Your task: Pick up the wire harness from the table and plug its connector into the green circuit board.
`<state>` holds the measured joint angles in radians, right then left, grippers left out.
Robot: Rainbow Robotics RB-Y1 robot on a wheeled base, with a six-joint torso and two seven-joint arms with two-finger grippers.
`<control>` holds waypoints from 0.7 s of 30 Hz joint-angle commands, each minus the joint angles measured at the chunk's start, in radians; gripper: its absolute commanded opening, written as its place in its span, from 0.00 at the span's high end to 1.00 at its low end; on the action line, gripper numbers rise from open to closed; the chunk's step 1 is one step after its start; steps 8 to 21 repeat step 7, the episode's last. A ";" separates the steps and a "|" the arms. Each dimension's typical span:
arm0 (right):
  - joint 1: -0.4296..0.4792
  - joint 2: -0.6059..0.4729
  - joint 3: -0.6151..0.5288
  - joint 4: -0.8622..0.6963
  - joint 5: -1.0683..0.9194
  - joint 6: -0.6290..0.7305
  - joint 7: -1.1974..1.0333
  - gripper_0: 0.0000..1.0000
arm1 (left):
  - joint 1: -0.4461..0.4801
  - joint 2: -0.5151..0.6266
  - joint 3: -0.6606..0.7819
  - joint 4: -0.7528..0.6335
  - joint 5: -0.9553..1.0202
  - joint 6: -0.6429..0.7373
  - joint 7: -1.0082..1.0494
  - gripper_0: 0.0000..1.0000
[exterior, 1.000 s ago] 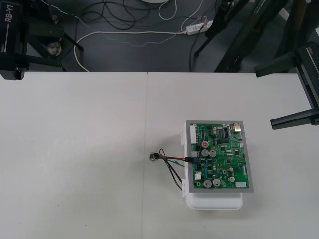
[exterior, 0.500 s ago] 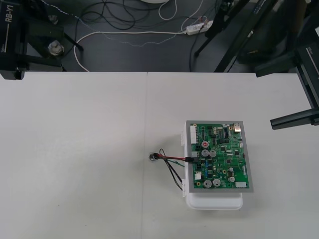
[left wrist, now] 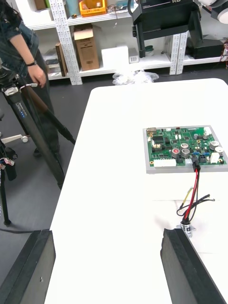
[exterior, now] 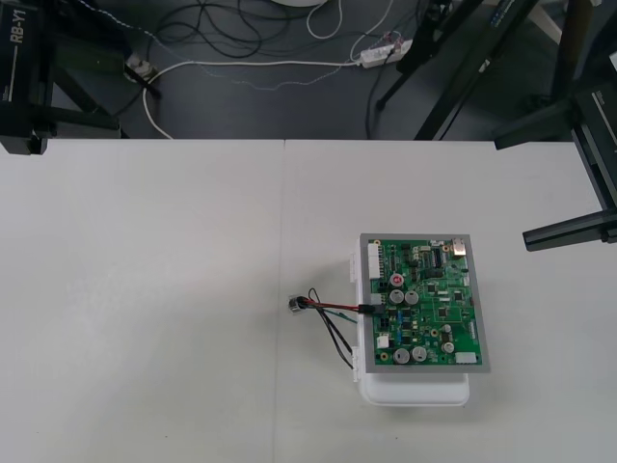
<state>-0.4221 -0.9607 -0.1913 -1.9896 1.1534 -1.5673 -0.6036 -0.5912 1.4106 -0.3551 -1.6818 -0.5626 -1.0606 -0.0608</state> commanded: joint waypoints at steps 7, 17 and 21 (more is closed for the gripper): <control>-0.033 -0.015 -0.034 0.002 -0.006 -0.003 0.030 0.00 | -0.033 0.004 0.027 -0.007 0.006 0.001 0.045 0.35; -0.033 -0.015 -0.034 0.002 -0.006 -0.003 0.030 0.00 | -0.033 0.004 0.027 -0.007 0.006 0.001 0.045 0.35; -0.033 -0.015 -0.034 0.002 -0.006 -0.003 0.030 0.00 | -0.033 0.004 0.027 -0.007 0.006 0.001 0.045 0.35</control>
